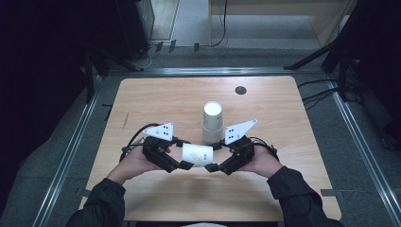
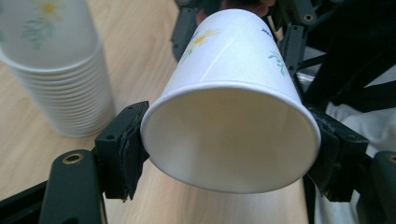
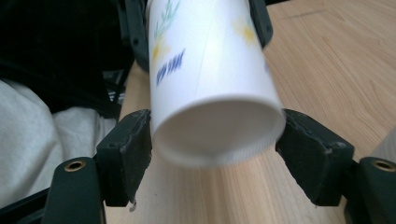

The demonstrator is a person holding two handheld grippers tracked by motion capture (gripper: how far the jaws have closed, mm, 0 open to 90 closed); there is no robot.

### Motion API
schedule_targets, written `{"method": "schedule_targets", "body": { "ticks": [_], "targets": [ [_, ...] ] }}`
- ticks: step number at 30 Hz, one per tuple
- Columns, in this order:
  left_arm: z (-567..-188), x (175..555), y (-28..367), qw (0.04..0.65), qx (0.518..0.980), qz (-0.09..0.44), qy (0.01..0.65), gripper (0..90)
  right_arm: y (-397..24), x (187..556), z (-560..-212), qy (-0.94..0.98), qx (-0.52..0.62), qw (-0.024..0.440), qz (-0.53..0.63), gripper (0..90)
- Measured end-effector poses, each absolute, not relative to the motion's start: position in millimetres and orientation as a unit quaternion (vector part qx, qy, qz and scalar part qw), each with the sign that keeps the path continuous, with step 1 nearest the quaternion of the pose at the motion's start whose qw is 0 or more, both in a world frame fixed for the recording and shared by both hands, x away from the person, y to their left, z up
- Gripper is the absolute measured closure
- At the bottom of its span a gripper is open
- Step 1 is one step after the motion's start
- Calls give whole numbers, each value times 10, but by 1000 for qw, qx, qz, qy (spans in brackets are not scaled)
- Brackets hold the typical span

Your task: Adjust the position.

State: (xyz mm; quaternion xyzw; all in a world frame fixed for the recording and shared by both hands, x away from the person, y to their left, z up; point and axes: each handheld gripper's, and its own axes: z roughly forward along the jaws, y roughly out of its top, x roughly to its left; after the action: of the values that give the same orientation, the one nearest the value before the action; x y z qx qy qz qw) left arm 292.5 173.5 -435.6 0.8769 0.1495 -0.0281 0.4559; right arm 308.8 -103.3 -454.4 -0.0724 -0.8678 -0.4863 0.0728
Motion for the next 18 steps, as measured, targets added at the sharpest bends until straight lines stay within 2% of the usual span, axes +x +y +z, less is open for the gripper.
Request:
{"method": "schedule_targets", "body": {
  "ticks": [12, 18],
  "targets": [
    [-4334, 2982, 1684, 384, 912, -20, 144, 240, -957, 3095, -4666, -887, -77, 43, -454, 272],
    [-4377, 2987, 1589, 336, 931, -23, 139, 240, -915, 3092, -4731, -893, -77, 55, -441, 272]
  ]
}}
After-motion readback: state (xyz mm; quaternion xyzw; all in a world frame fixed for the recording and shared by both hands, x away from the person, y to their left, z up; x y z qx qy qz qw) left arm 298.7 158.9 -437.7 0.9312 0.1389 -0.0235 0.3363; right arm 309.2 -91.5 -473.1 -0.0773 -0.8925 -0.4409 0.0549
